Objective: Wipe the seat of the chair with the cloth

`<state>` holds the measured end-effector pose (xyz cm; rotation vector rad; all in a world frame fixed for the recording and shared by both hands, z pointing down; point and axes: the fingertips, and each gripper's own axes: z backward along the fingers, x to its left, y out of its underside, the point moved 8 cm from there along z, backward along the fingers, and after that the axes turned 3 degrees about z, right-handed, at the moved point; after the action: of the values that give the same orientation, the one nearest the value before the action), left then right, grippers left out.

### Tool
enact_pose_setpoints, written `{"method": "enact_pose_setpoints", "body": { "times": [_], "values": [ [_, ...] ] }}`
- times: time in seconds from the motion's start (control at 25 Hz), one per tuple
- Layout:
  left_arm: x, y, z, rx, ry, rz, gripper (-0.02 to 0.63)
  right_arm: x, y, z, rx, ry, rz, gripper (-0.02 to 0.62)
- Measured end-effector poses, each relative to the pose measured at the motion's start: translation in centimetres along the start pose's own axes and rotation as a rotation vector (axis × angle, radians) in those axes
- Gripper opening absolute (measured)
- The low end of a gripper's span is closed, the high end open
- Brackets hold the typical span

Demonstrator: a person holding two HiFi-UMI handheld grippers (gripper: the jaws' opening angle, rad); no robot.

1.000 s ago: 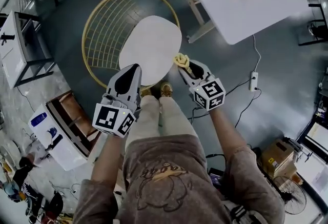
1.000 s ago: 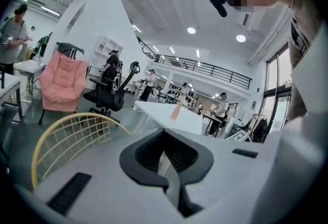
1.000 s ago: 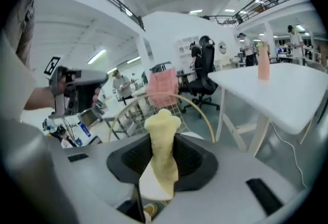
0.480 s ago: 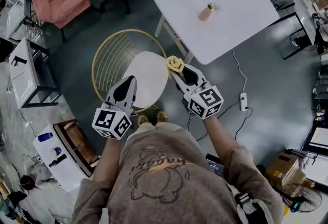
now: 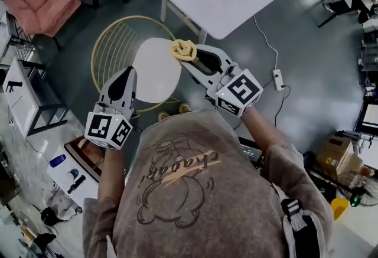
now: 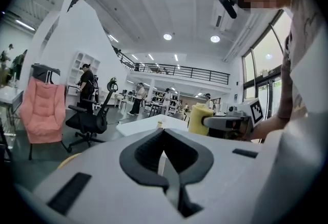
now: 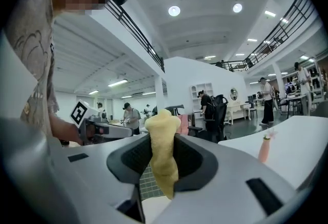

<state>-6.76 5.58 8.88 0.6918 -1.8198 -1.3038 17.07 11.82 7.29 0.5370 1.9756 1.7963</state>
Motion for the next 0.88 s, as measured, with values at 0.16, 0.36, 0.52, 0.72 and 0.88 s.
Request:
{"method": "enact_pose_setpoints", "body": {
  "times": [0.16, 0.36, 0.52, 0.72, 0.88],
  "values": [
    [-0.1, 1.0, 1.5, -0.009, -0.022, 0.008, 0.009, 1.4, 0.4, 2.4, 0.007, 0.044, 0.027, 0.133],
    [0.5, 1.8, 2.2, -0.075, -0.075, 0.074, 0.009, 1.4, 0.8, 4.1, -0.030, 0.127, 0.006, 0.133],
    [0.4, 2.9, 2.2, -0.078, -0.103, 0.069, 0.009, 0.9, 2.0, 5.1, -0.048, 0.202, -0.039, 0.133],
    [0.1, 3.9, 1.5, -0.068, -0.118, 0.022, 0.009, 1.2, 3.0, 4.3, -0.051, 0.220, -0.010, 0.133],
    [0.0, 4.6, 0.8, -0.073, -0.134, -0.012, 0.009, 1.5, 4.3, 3.2, -0.046, 0.253, 0.001, 0.133]
  ]
}}
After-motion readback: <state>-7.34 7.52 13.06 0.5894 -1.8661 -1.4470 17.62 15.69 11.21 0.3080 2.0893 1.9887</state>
